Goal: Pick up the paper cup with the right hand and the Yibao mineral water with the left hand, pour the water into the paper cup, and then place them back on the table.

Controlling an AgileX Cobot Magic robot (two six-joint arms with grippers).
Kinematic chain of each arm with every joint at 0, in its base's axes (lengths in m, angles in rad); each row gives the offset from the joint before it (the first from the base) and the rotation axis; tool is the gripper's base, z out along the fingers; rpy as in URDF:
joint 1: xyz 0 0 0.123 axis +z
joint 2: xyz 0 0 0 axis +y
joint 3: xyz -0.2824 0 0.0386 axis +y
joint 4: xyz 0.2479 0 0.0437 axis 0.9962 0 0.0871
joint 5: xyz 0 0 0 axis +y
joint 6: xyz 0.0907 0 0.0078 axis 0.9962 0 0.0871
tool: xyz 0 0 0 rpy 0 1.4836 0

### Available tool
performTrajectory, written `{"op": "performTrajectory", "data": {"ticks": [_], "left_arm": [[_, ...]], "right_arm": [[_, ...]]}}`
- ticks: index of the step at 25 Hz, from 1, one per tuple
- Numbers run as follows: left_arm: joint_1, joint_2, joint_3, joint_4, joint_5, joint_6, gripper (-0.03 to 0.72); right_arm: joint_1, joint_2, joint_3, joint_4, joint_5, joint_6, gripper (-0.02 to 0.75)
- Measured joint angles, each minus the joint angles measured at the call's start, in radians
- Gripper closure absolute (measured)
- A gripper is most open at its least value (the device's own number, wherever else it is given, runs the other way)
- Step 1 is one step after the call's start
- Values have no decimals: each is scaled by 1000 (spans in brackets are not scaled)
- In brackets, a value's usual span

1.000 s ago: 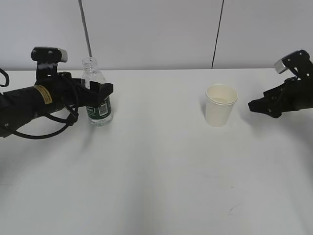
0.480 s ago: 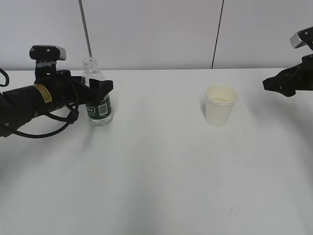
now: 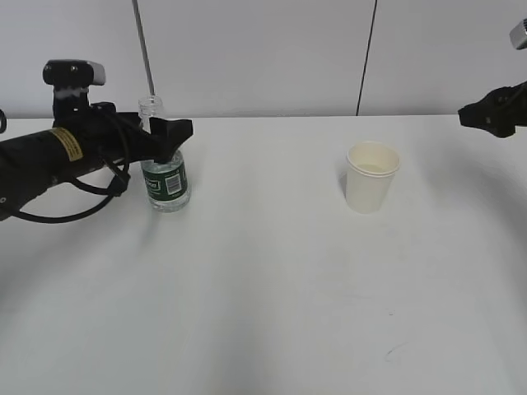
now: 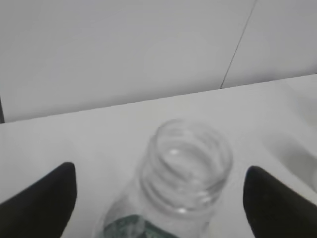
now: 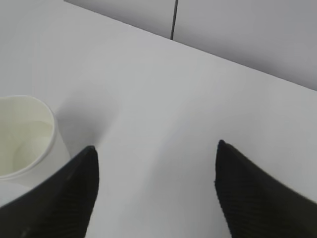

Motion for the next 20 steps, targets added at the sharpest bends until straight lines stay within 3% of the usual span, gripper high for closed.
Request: {"op": "performTrajectory", "data": {"ticks": [13,20], "left_arm": [[0,-225,0,20,230,-51,90],[0,-351,0,-29,416,-94,95]], "right_arm": [[0,-101,-16,-9,67,77,166],[4,-118,-73,-9,64,151,166]]}}
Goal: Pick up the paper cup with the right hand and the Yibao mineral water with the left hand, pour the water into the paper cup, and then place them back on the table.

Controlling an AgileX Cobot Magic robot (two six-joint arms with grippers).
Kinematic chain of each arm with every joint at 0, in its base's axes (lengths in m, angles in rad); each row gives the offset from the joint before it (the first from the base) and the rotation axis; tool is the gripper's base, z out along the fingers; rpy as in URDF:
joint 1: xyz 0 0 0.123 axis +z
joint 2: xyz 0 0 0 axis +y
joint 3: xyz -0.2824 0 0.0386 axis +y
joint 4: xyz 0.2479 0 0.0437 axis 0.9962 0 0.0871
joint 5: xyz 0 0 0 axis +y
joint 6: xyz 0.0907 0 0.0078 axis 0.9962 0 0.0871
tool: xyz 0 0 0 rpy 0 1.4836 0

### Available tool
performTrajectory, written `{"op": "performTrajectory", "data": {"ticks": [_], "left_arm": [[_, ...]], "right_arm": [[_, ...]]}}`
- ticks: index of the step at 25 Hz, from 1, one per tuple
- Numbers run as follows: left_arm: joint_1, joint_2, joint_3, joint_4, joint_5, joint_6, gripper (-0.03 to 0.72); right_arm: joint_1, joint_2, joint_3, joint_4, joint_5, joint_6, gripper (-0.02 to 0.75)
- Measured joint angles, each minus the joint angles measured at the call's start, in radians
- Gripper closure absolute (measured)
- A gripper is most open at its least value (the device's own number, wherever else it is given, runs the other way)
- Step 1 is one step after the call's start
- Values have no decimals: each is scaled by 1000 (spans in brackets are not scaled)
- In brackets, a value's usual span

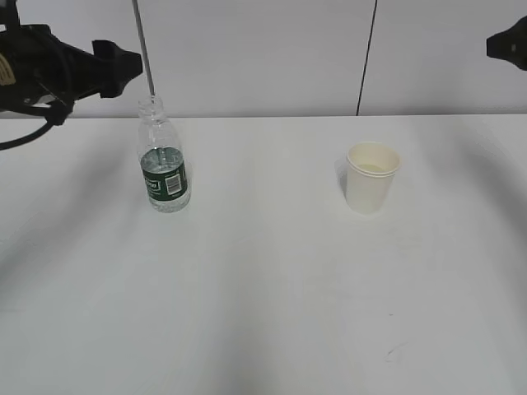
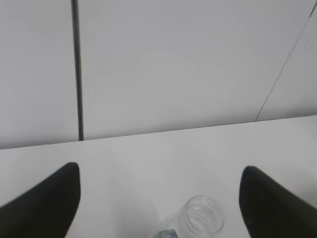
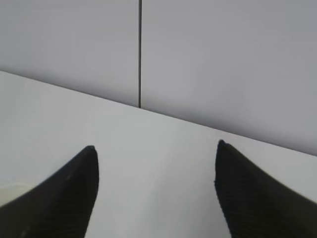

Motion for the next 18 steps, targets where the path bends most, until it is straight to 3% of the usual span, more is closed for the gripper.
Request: {"op": "performTrajectory", "data": {"ticks": [4,8,14,18], "left_arm": [[0,-76,0,-31,136,-16,96],[0,-128,-34,-62,383,-18,96],[0,-140,-196,-111,869,-15,102],[0,-145,-304,-233,1139,95,104]], "right_arm": [[26,2,-64,0,-2,34,166],[52,29,-148,0,-11,95,166],[56,42,-225,0,-13,219,166],[56,42,-239,0,-17,260,166]]}}
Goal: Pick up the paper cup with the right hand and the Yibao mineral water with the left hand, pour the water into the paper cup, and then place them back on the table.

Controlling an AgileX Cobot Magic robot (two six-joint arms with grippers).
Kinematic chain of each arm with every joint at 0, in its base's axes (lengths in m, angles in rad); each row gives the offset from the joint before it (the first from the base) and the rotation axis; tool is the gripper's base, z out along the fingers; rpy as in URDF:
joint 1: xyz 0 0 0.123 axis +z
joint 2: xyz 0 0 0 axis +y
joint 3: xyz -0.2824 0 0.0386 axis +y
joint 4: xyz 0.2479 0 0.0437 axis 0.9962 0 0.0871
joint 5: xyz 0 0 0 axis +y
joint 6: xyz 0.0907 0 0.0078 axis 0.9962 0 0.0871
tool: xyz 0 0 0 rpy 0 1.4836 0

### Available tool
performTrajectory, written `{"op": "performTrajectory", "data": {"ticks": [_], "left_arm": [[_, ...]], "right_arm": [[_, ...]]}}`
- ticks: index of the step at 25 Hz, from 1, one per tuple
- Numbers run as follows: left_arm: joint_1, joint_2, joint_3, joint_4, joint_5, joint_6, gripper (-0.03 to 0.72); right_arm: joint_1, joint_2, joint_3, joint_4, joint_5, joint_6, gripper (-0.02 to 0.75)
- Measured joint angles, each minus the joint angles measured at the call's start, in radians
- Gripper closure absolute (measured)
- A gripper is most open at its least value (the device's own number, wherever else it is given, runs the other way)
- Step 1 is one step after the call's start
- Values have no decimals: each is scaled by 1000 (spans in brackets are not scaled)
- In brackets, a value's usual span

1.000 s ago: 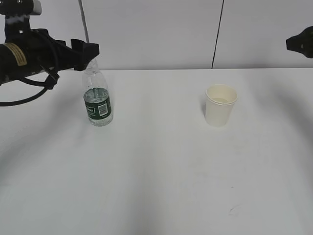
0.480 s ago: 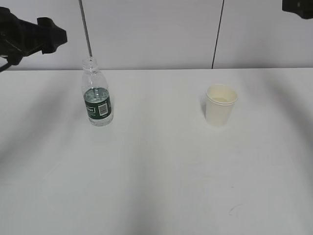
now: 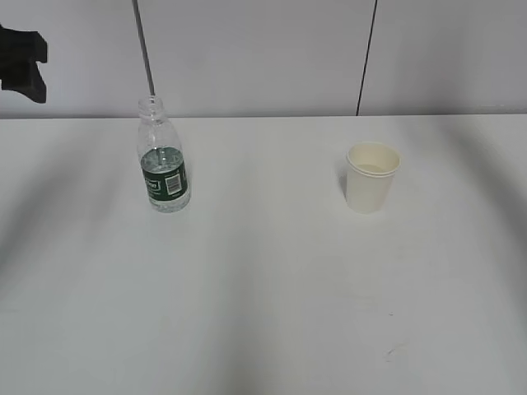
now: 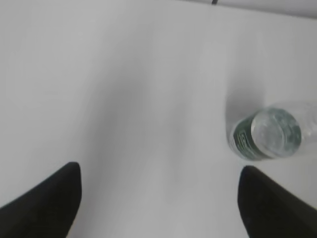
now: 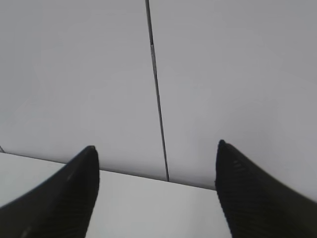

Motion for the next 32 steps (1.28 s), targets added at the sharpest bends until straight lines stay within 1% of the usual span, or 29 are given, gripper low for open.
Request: {"op": "performTrajectory", "data": {"ticks": [3,7,10,12,15,17,22,32], "left_arm": [[0,-1,-62,-78,132,67,104],[0,-1,-118,-99,302,100,104],[0,-1,-125,-134,413,152,113],[0,-2,-125,-167,448,188,118],[0,-25,-112,-211,452,233,122],[0,-66,-73,-226,452,241,123],[0,-236,106,-229,456,247,125],[0,-718,403,-232,456,260,154]], "right_arm": [[0,0,0,-2,0,22,166],[0,0,0,-2,-11,30,166],[0,0,0,-2,-22,32,166],[0,0,0,-2,-25,34,166],[0,0,0,-2,-26,34,166],[0,0,0,-2,-32,38,166],[0,0,0,-2,-49,51,166],[0,-7,0,-2,-52,53,166]]}}
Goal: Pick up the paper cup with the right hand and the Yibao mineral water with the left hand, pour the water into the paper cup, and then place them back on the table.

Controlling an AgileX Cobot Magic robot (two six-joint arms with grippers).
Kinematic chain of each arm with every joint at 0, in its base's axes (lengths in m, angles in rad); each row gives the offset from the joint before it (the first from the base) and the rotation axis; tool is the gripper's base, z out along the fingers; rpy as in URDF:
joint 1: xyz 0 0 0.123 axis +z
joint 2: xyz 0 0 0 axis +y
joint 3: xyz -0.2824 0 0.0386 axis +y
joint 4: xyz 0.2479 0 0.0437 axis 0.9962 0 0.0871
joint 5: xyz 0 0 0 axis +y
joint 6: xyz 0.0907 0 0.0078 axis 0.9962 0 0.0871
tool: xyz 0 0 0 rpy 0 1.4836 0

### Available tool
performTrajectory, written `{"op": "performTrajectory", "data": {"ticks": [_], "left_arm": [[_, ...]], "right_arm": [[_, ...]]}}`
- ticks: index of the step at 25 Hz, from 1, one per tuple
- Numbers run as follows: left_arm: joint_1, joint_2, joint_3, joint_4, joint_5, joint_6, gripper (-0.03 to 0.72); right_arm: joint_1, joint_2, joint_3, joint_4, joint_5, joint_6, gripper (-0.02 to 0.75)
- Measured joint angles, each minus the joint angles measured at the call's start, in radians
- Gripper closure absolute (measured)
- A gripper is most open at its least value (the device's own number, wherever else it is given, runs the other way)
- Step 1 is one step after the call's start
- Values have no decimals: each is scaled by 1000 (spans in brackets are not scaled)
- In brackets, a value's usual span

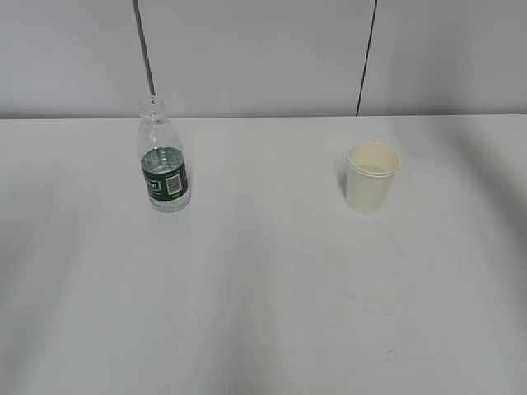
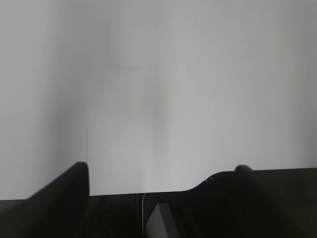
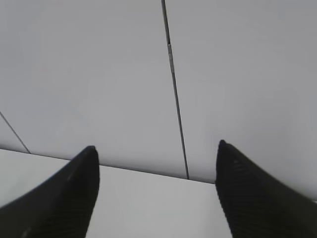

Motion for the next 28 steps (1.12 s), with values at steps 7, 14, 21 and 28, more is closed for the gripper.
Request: {"op": "performTrajectory", "data": {"ticks": [7,14,21,28], "left_arm": [[0,-332,208,-29,-100,53,156],[0,-602,318,-46,-130,89,156],[0,-751,320,-78,-127,147,156],[2,-752,320,-80,-128,148,156]], "right_arm": [[0,-2,0,0,0,2,166],[0,-2,0,0,-2,2,166],[0,-4,0,0,-2,4,166],[0,-4,0,0,-2,10,166]]}}
